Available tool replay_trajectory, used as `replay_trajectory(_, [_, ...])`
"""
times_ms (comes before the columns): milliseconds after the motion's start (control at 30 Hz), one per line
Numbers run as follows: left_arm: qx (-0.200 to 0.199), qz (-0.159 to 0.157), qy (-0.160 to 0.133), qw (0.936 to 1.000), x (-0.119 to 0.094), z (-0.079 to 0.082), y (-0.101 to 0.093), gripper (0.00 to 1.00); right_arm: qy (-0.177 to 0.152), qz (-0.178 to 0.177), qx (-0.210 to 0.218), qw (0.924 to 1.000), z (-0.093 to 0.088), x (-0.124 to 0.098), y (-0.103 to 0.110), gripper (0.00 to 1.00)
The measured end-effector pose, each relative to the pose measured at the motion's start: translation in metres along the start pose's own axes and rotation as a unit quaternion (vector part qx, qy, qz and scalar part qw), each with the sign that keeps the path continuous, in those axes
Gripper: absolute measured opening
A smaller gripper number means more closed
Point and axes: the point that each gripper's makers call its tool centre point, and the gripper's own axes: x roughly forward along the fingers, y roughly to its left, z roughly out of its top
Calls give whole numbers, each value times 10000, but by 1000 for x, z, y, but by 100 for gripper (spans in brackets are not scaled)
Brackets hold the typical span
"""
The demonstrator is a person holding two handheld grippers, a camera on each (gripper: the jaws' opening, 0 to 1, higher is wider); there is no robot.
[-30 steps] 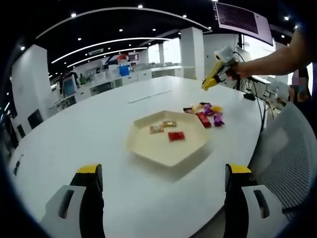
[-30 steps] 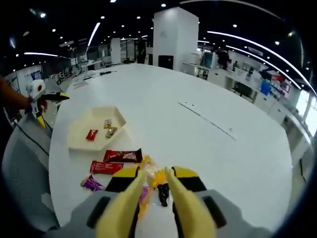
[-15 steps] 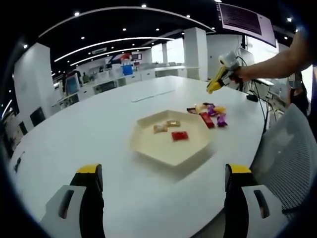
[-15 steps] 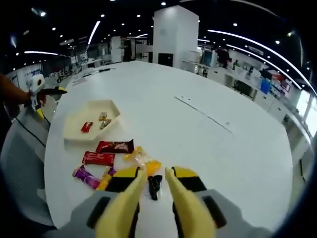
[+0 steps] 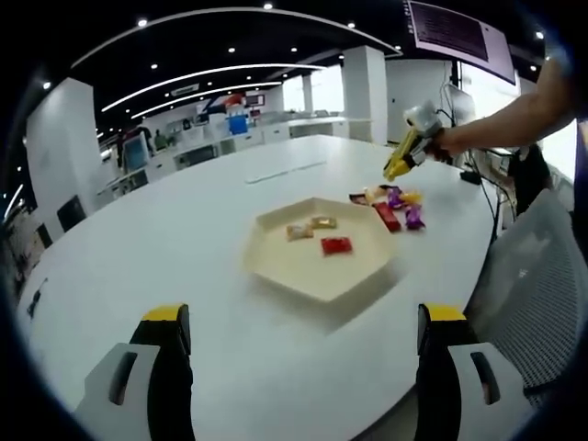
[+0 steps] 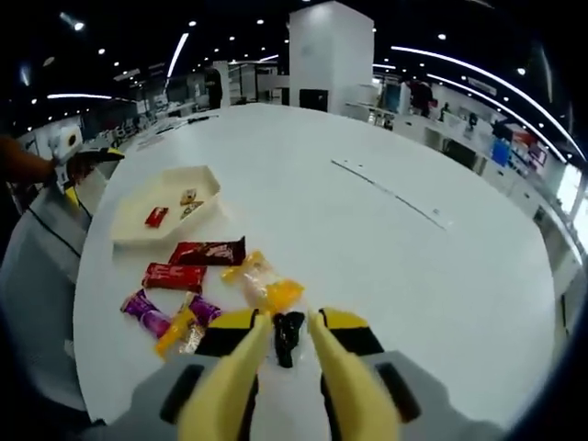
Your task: Place the target food into the container with the food tongs after gripping and lifting it, then release it inside without dropping or visibly crushing the food.
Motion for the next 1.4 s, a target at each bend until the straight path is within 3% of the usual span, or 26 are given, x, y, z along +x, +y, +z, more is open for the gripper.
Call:
replay_trajectory(200, [-4, -12, 23, 10000, 0, -1, -1, 100, 64, 25, 12, 10000, -5, 8, 2, 25])
replay_trajectory(267, [-6, -17, 16, 10000, 0, 0, -1, 100, 197, 6, -93, 9998, -9, 11, 3, 25])
replay_trajectory(333, [-12, -18, 21, 10000, 0, 0, -1, 100, 544, -130, -270, 9981, -22, 14, 0, 25])
replay_trajectory(367, [-20, -16, 14, 10000, 0, 0, -1, 100, 217, -92, -189, 9995, -14, 16, 1, 24])
replay_trajectory(467, [-30, -5, 17, 10000, 0, 0, 0, 100, 371, -170, 260, 9988, -17, 14, -2, 21])
replay_trajectory(600, [-36, 5, -8, 10000, 0, 0, 0, 100, 557, -309, 40, 9980, -16, 15, 0, 19])
replay_trajectory(767, [-44, 2, -30, 10000, -1, 1, 0, 99, 658, -391, 91, 9970, -17, 13, -2, 18])
replay_trajectory(1400, [-44, 2, -129, 9999, -2, 5, 1, 99, 465, -605, 418, 9962, 10, -17, -16, 18])
